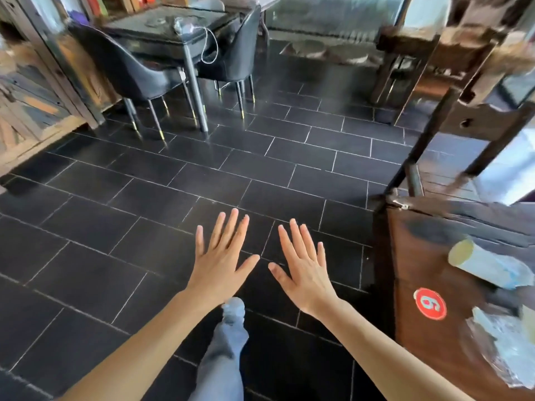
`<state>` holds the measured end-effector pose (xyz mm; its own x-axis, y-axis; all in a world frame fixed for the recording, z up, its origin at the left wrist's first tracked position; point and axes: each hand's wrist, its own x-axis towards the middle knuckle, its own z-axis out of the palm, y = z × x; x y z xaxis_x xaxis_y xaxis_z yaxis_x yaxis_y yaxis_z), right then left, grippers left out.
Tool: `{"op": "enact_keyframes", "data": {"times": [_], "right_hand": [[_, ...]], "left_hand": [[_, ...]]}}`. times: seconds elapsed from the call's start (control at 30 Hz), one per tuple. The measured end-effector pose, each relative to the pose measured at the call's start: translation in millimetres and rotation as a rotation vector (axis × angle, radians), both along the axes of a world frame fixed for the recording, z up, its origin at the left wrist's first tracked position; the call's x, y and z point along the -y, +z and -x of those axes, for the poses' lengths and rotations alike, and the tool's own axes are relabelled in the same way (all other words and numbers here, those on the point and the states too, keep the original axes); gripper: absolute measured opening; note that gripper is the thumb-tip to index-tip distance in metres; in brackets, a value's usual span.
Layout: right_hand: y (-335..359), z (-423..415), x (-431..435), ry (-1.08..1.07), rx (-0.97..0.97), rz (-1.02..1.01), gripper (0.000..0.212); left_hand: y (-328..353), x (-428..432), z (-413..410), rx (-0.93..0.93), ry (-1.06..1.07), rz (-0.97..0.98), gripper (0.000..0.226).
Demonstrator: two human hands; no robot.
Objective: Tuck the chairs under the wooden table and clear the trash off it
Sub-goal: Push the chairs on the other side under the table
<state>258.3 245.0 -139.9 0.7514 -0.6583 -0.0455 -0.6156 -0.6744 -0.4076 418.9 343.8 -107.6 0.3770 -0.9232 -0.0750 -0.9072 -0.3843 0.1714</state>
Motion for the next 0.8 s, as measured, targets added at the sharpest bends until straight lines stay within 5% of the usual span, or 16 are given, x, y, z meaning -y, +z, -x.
{"op": "enact_keyframes", "data": {"times": [0.33,0.8], "right_hand": [[25,-128,210,-0.347,0.047,0.049,0.067],[1,-95,489,-0.772,0.01,-0.047,0.066]], "left_hand": [[42,274,-161,0.034,-0.283,0.063,0.07],[15,620,-134,-0.027,-0.68,-0.023,0.07]]}}
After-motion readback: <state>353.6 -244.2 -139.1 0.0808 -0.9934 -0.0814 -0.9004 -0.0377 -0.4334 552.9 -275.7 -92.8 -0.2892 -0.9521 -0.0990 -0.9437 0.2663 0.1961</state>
